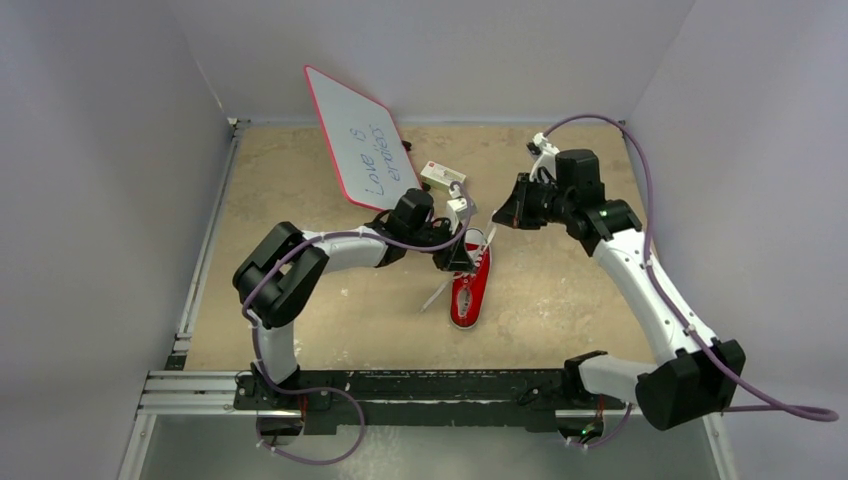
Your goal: Tie the shoes
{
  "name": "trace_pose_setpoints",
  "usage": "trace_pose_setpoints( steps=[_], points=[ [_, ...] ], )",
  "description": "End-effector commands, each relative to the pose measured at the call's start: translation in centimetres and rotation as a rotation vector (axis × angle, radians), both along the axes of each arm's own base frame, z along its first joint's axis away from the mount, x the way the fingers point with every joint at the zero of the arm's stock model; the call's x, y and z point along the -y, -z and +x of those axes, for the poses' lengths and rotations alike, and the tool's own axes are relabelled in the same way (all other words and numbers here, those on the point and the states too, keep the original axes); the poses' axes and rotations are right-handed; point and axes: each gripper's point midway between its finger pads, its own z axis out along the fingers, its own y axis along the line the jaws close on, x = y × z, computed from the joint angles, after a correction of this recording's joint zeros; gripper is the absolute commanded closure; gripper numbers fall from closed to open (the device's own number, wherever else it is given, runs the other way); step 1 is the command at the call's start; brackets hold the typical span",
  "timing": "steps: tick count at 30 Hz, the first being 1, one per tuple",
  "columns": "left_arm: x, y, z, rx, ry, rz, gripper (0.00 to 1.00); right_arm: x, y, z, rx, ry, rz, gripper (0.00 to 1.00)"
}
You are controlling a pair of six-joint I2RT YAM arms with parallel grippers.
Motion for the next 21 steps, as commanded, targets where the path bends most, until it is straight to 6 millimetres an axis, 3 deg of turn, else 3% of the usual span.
trace_pose_setpoints(
  steps=[1,6,8,12,15,21],
  points=[
    [0.1,-2.8,0.4,0.086,0.035,-0.035,1.00,2.3,-0.2,3.4,0.075,0.069,-0.165,1.00],
    [0.4,-3.2,0.5,0.069,0.041,-0.050,1.00,1.5,2.9,6.4,0.063,0.044,-0.188,1.00],
    [0.5,-3.5,0.7,0.065,0.036,-0.060,1.00,0.6,4.4,6.6,0.028,0.011,-0.160,1.00],
    [0.7,-4.2,1.1,0.058,0.019,-0.088,1.00,-0.5,7.3,6.1,-0.050,-0.005,-0.098,1.00],
    [0.7,-4.5,1.2,0.055,0.012,-0.101,1.00,-1.8,8.1,6.0,-0.053,-0.073,-0.047,1.00],
    [0.5,-4.5,1.2,0.047,0.005,-0.108,1.00,-2.6,10.0,5.0,-0.130,-0.104,-0.006,1.00]
  ],
)
